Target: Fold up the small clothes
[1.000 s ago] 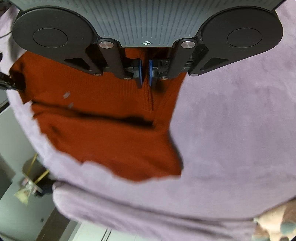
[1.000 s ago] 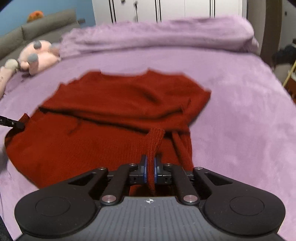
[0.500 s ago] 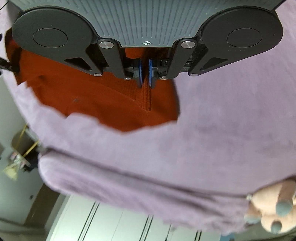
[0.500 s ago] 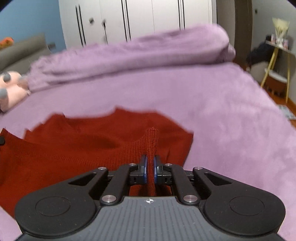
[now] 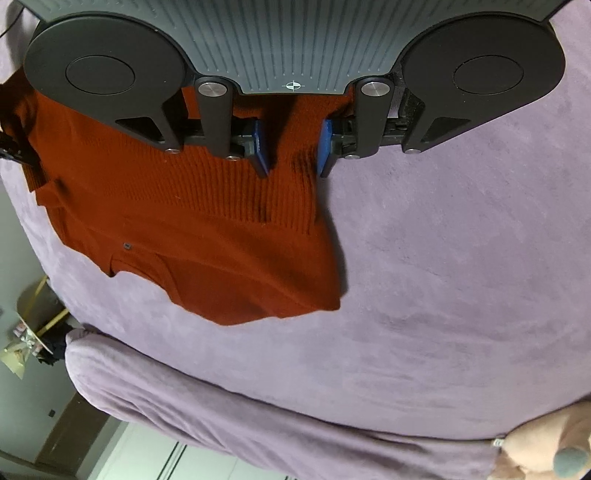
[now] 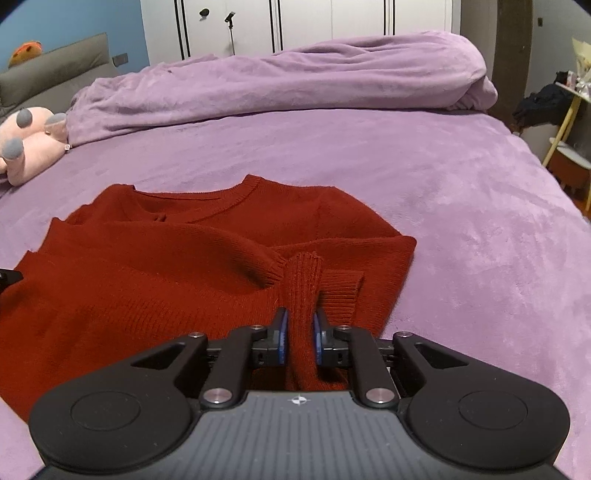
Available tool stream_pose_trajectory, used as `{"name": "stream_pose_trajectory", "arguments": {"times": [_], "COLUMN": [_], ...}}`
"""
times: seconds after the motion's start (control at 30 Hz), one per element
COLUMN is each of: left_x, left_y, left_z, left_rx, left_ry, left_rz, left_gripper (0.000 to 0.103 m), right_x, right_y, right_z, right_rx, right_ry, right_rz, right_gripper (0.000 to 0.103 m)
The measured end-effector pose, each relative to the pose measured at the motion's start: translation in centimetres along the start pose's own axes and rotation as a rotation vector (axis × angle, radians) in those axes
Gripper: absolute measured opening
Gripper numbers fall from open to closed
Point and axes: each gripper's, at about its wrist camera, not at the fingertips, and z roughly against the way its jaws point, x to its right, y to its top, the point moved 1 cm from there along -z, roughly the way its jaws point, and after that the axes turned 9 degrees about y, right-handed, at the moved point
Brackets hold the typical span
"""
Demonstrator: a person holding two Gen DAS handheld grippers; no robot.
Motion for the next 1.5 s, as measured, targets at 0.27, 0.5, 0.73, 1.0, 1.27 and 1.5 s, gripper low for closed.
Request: {"name": "stream_pose_trajectory", "arguments": {"times": [0.27,0.5,0.73,1.0,1.27,1.5], "left_x": [1.4,5.3,7.1,9.0,11.3,7.8], "left_y": [2.8,9.5,9.6,6.4,5.7,5.3], "left_z": [6.1,5.1,-2.5,-2.3,-8.2,-8.1], "left_rx": [0.198,0.350,0.264,0.297,0.257,0.309], "left_ry": [-0.035,0.083,0.257,0.136,0.200,0.249], "left_rz": [-0.019,-0.065,-0.097,-0.062,-0.105,-0.126], "left_gripper": [0.009,0.009,0.014,0.041,0.042,0.044], "right_x": [-1.8,-1.7,-0.2,-5.6,-12.3,-1.5], "right_y": [1.9,8.6,9.6,6.7,5.9,6.5], "right_z": [3.3,0.6,-6.0,-6.7,-13.2,-11.9], "right_rx": [0.140,0.249,0.179,0.270,0.161,0.189], "right_ry": [-0.070,-0.201,-0.273,-0.043,0.103,-0.058], "right_rz": [0.102,0.119,0.063,0.025,0.154,-0.058], "right_gripper": [0.005,0.005,0.008,0.022,0.022,0.028]}}
